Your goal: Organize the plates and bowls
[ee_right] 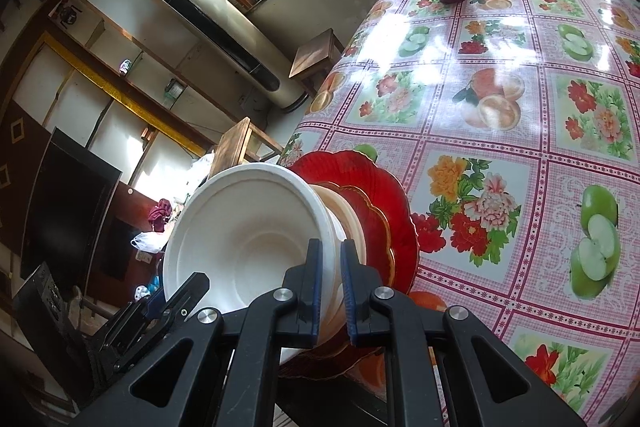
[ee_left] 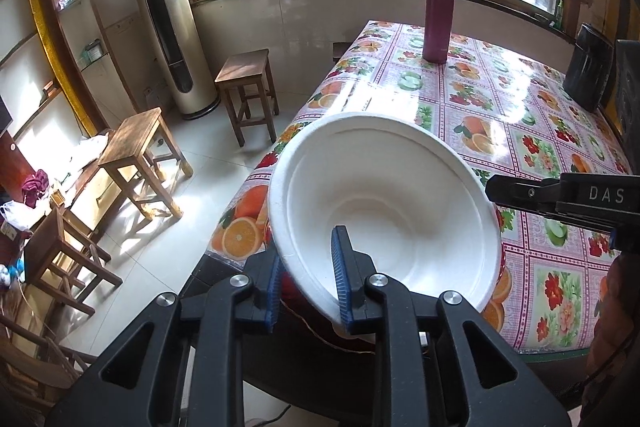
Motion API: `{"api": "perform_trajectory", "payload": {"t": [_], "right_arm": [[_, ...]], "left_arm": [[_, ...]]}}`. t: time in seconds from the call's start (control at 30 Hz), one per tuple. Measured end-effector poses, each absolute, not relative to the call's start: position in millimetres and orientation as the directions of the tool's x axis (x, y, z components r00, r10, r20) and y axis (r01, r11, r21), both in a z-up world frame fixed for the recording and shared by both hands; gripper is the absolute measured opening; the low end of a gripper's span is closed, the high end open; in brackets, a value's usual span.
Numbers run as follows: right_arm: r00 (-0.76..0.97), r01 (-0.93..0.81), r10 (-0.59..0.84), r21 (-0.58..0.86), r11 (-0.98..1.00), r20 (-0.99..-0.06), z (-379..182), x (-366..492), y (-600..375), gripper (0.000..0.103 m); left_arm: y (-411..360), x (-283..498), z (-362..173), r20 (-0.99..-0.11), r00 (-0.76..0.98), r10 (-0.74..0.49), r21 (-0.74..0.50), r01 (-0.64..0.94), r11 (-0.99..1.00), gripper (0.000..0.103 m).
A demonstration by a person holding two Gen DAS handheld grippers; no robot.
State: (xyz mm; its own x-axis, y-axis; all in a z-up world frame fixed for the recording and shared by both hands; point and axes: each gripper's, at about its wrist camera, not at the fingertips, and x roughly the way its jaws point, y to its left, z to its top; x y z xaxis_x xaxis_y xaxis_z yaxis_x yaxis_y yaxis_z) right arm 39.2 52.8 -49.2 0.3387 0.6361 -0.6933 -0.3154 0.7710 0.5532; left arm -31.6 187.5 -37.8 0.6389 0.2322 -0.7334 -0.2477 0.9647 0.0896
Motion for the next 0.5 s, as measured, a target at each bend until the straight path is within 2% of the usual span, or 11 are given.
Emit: {"api": "perform_trajectory", "payload": {"t": [0.17,0.23,0.3,0.37,0.5], "right_arm": [[0.332,-0.320,0.639,0.554,0.768,-0.694,-49.2,38.0,55.9,0.012],[0.328,-0.321,0.642,0.558,0.766,-0.693,-49.7,38.5,56.4,0.012],[0.329,-0.320,0.641,0.557,0.767,-0.694,-50.5,39.4,56.4,0.012],[0.322,-0.318,0.644,0.561,0.764,-0.694,-52.1,40.0,57.3,0.012],[0.326,-0.329,0.638,0.549,0.768,-0.698,-52.3,38.8,60.9,0.012]], "left_arm": [[187.5,-34.0,-37.4,-0.711,0.643,0.286,0.140,-0.269,0.953,0.021],[189.0,-36.3,-35.2,-0.692,0.646,0.321,0.165,-0.291,0.942,0.028],[192.2,-39.4,-32.6,-0.673,0.650,0.354,0.181,-0.319,0.930,0.051],[192.3,-42.8,-29.4,-0.646,0.658,0.387,0.202,-0.342,0.918,0.062],[193.2,-44.3,-29.7,-0.627,0.651,0.428,0.244,-0.357,0.902,0.064]]}}
